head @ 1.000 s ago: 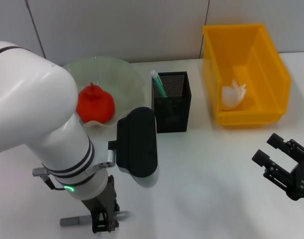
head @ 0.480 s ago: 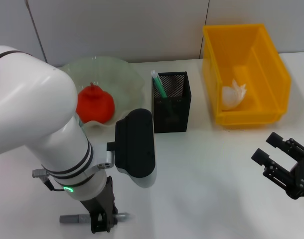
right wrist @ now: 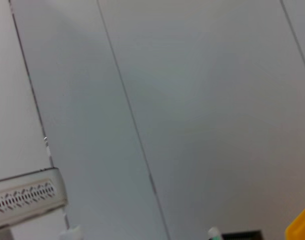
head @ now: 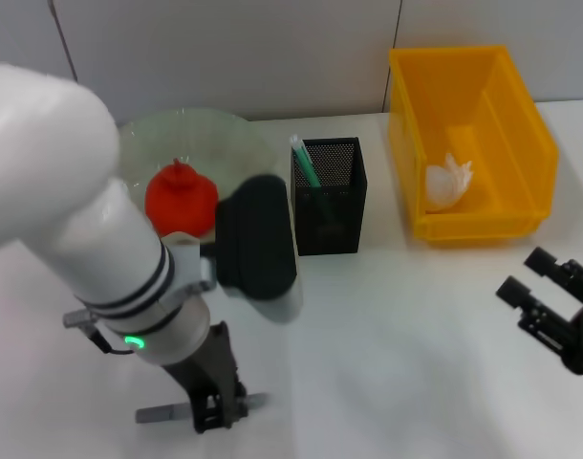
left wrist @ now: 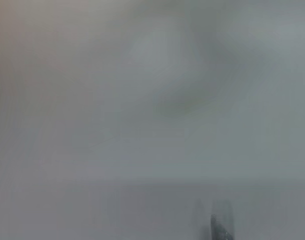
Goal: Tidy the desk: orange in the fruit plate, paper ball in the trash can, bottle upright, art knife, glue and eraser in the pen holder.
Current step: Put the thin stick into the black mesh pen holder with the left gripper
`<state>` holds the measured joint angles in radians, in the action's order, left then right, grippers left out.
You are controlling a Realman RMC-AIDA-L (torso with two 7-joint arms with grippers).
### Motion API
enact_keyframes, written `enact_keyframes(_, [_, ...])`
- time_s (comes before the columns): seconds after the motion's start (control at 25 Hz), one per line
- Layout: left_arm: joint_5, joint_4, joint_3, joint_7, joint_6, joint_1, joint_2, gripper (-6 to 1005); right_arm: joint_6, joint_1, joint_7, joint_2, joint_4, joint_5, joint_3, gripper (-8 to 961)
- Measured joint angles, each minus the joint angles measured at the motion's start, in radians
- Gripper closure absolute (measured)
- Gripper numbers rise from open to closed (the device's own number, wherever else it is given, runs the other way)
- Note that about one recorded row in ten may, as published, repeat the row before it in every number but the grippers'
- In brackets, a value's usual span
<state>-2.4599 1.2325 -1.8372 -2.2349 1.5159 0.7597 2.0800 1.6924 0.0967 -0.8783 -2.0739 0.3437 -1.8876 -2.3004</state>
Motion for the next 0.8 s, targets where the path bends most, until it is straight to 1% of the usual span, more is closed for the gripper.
enact_keyframes(0.04, [0.021,0.008,0.030,0.000,0.013,0.001,0.000,862,0.004,-0.001,-0.004,0.000,0.000,0.000,-0.013,285])
enact_keyframes(0.08, [0.080,0.041,0.113,0.002,0.044,0.000,-0.003,861,0.022,-0.002,-0.006,0.001,0.000,-0.001,-0.038,285])
enact_keyframes(0.12, [0.080,0.041,0.113,0.002,0.044,0.000,-0.003,861,0.022,-0.002,-0.006,0.001,0.000,-0.001,-0.038,286])
enact_keyframes(0.16, [0.112,0.057,0.153,0.005,0.060,-0.003,-0.004,861,0.053,-0.002,-0.012,0.004,-0.001,-0.001,-0.057,286])
enact_keyframes(0.2, [0.145,0.076,0.196,0.009,0.072,-0.006,-0.006,861,0.053,-0.002,-0.012,0.004,-0.001,-0.001,-0.057,286])
enact_keyframes(0.24, [0.145,0.076,0.196,0.009,0.072,-0.006,-0.006,861,0.066,-0.002,-0.017,0.007,-0.001,-0.001,-0.064,286])
enact_keyframes(0.28, [0.241,0.117,0.298,0.029,0.088,-0.024,-0.006,861,0.099,-0.002,-0.030,0.009,0.001,-0.001,-0.074,286])
enact_keyframes(0.32, [0.291,0.134,0.347,0.043,0.090,-0.035,-0.007,861,0.099,-0.002,-0.030,0.009,0.001,-0.001,-0.074,286])
enact_keyframes(0.36, [0.317,0.141,0.369,0.051,0.090,-0.040,-0.007,861,0.128,-0.001,-0.037,0.011,0.002,-0.001,-0.081,286])
enact_keyframes(0.4, [0.351,0.151,0.396,0.061,0.087,-0.047,-0.008,861,0.128,-0.001,-0.037,0.011,0.002,-0.001,-0.081,285])
enact_keyframes(0.48, [0.455,0.182,0.467,0.104,0.061,-0.077,-0.008,862,0.157,0.003,-0.041,0.017,-0.001,-0.001,-0.085,285])
enact_keyframes(0.52, [0.455,0.182,0.467,0.104,0.061,-0.077,-0.008,862,0.157,0.003,-0.041,0.017,-0.001,-0.001,-0.085,285])
enact_keyframes(0.64, [0.536,0.188,0.518,0.141,0.025,-0.096,-0.008,862,0.186,0.010,-0.042,0.016,-0.013,0.000,-0.085,286])
enact_keyframes(0.68, [0.580,0.185,0.549,0.152,0.003,-0.103,-0.008,862,0.202,0.016,-0.032,0.009,-0.026,0.002,-0.084,286])
enact_keyframes(0.72, [0.580,0.185,0.549,0.152,0.003,-0.103,-0.008,862,0.202,0.016,-0.032,0.009,-0.026,0.002,-0.084,286])
enact_keyframes(0.76, [0.608,0.181,0.563,0.164,-0.009,-0.109,-0.008,862,0.211,0.029,-0.026,0.002,-0.049,0.005,-0.080,286])
enact_keyframes(0.8, [0.653,0.171,0.575,0.186,-0.023,-0.121,-0.008,862,0.211,0.029,-0.026,0.002,-0.049,0.005,-0.080,286])
